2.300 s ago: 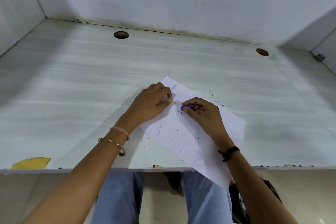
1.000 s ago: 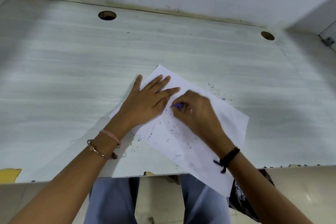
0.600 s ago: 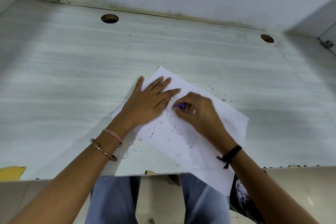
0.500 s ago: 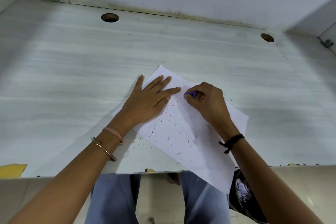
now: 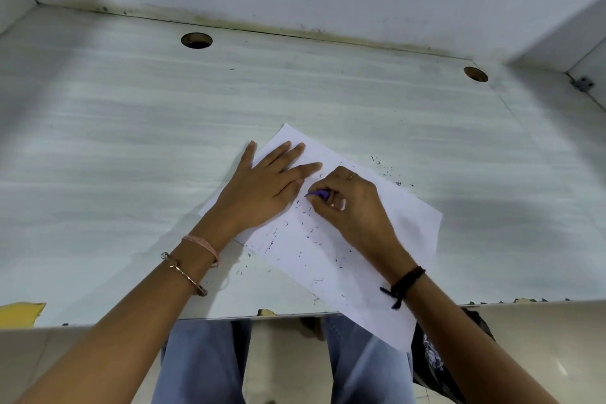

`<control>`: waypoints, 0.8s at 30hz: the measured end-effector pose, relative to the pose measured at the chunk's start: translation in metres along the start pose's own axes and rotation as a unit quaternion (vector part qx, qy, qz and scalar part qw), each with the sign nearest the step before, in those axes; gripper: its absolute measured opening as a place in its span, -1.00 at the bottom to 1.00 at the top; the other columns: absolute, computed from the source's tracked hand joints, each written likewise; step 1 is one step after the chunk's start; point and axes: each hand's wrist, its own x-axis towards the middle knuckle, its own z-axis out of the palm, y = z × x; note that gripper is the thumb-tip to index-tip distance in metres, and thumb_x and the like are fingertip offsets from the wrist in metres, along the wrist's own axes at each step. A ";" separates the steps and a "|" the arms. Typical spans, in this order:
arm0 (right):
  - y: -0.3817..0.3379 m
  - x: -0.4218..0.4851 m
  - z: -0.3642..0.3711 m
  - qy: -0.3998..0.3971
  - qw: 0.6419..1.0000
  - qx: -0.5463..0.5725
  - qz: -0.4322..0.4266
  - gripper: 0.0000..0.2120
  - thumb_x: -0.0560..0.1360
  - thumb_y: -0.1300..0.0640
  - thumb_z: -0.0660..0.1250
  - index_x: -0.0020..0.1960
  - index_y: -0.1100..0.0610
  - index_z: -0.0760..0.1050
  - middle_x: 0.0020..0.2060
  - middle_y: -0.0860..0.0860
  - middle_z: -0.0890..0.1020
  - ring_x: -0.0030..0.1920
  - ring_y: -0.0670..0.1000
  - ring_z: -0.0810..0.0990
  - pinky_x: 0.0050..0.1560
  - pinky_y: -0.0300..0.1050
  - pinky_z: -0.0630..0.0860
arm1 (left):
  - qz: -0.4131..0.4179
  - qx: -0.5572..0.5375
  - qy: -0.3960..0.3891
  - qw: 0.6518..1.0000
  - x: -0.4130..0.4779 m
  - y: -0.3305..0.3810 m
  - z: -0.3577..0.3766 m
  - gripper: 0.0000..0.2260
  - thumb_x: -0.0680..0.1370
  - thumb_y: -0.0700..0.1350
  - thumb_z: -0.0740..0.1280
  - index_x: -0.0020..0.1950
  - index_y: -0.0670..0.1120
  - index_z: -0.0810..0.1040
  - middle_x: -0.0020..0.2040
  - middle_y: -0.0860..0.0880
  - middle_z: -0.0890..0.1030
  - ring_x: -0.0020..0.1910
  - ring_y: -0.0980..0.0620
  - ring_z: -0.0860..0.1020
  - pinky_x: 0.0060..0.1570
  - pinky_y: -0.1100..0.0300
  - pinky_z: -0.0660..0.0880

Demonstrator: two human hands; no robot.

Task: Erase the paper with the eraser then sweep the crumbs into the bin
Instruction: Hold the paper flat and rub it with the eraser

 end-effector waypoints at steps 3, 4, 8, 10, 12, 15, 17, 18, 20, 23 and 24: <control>0.020 0.021 -0.015 0.066 0.996 0.013 0.062 -0.98 0.44 0.20 0.43 -0.13 0.12 0.64 -0.20 0.04 0.57 -0.28 -0.11 0.48 -0.21 -0.31 0.40 | 0.001 -0.006 0.005 1.000 0.001 -0.001 0.001 -0.46 0.55 0.16 -0.32 0.53 0.35 0.04 0.60 0.14 0.01 0.57 0.17 -0.08 0.49 -0.19 -0.19; 0.021 0.024 -0.016 0.076 0.994 0.013 0.072 -0.99 0.44 0.20 0.43 -0.15 0.13 0.63 -0.20 0.06 0.57 -0.28 -0.10 0.48 -0.23 -0.34 0.39 | 0.000 -0.004 0.007 1.000 0.001 -0.001 0.002 -0.47 0.56 0.16 -0.32 0.53 0.35 0.04 0.60 0.14 0.01 0.57 0.17 -0.08 0.49 -0.19 -0.18; -0.002 0.002 0.000 -0.007 1.000 -0.020 0.006 -0.97 0.43 0.21 0.40 -0.17 0.12 0.62 -0.27 -0.01 0.55 -0.27 -0.11 0.47 -0.23 -0.34 0.37 | -0.001 -0.001 0.003 1.000 0.001 -0.001 0.003 -0.45 0.53 0.17 -0.33 0.53 0.35 0.02 0.60 0.15 -0.02 0.57 0.17 -0.09 0.49 -0.19 -0.20; 0.006 0.006 -0.006 -0.002 1.000 -0.010 0.015 -0.98 0.43 0.21 0.42 -0.15 0.13 0.63 -0.27 0.01 0.56 -0.28 -0.09 0.48 -0.22 -0.31 0.38 | 0.001 0.000 0.005 1.000 0.001 -0.002 0.003 -0.45 0.54 0.17 -0.33 0.53 0.35 0.02 0.60 0.15 -0.02 0.57 0.17 -0.09 0.49 -0.18 -0.20; 0.020 0.020 -0.017 0.056 0.996 0.002 0.065 -0.98 0.44 0.21 0.43 -0.15 0.15 0.63 -0.23 0.04 0.57 -0.25 -0.01 0.52 -0.19 -0.23 0.44 | 0.003 -0.001 0.012 1.000 0.002 -0.002 0.003 -0.47 0.56 0.16 -0.32 0.53 0.34 0.03 0.60 0.14 0.01 0.57 0.16 -0.07 0.49 -0.19 -0.18; 0.012 0.017 -0.008 0.049 0.997 -0.029 0.045 -0.95 0.43 0.20 0.39 -0.19 0.17 0.61 -0.26 0.05 0.57 -0.25 0.00 0.52 -0.18 -0.13 0.48 | 0.001 0.005 0.012 1.000 0.002 -0.002 0.004 -0.46 0.55 0.16 -0.33 0.53 0.35 0.02 0.60 0.14 0.00 0.57 0.15 -0.07 0.49 -0.19 -0.18; -0.007 -0.001 0.006 -0.014 0.999 -0.031 -0.021 -0.95 0.42 0.19 0.38 -0.20 0.15 0.60 -0.31 0.01 0.56 -0.28 -0.10 0.46 -0.20 -0.22 0.44 | 0.001 0.006 0.019 1.000 0.002 -0.001 0.005 -0.45 0.54 0.17 -0.31 0.53 0.33 0.07 0.60 0.13 0.02 0.57 0.14 -0.05 0.48 -0.20 -0.17; -0.006 -0.004 0.006 -0.027 0.999 -0.023 -0.036 -0.97 0.42 0.20 0.40 -0.19 0.14 0.60 -0.31 -0.01 0.56 -0.29 -0.12 0.44 -0.21 -0.29 0.40 | 0.001 0.006 0.020 1.000 0.002 -0.002 0.004 -0.45 0.54 0.16 -0.31 0.53 0.33 0.07 0.60 0.13 0.02 0.57 0.14 -0.05 0.48 -0.20 -0.17; 0.010 0.010 -0.005 0.016 1.000 -0.006 0.010 -0.98 0.42 0.20 0.42 -0.16 0.11 0.62 -0.28 0.01 0.56 -0.30 -0.12 0.45 -0.22 -0.31 0.37 | 0.000 0.007 0.013 1.000 0.002 -0.002 0.004 -0.46 0.55 0.16 -0.33 0.53 0.35 0.03 0.60 0.15 0.00 0.57 0.16 -0.07 0.48 -0.19 -0.17; 0.023 0.027 -0.014 0.077 0.994 -0.003 0.076 -0.97 0.44 0.19 0.42 -0.17 0.14 0.63 -0.23 0.06 0.57 -0.26 -0.02 0.50 -0.21 -0.22 0.42 | -0.003 0.006 0.015 1.000 0.001 -0.001 0.004 -0.46 0.54 0.16 -0.35 0.52 0.36 0.00 0.60 0.15 -0.01 0.57 0.17 -0.08 0.49 -0.18 -0.17; 0.017 0.024 -0.009 0.071 0.995 -0.016 0.065 -0.96 0.43 0.21 0.40 -0.18 0.17 0.62 -0.24 0.06 0.56 -0.26 0.00 0.50 -0.21 -0.20 0.42 | -0.004 0.003 0.012 1.000 0.002 -0.001 0.004 -0.45 0.54 0.17 -0.36 0.52 0.36 -0.01 0.60 0.15 -0.02 0.57 0.17 -0.08 0.49 -0.18 -0.18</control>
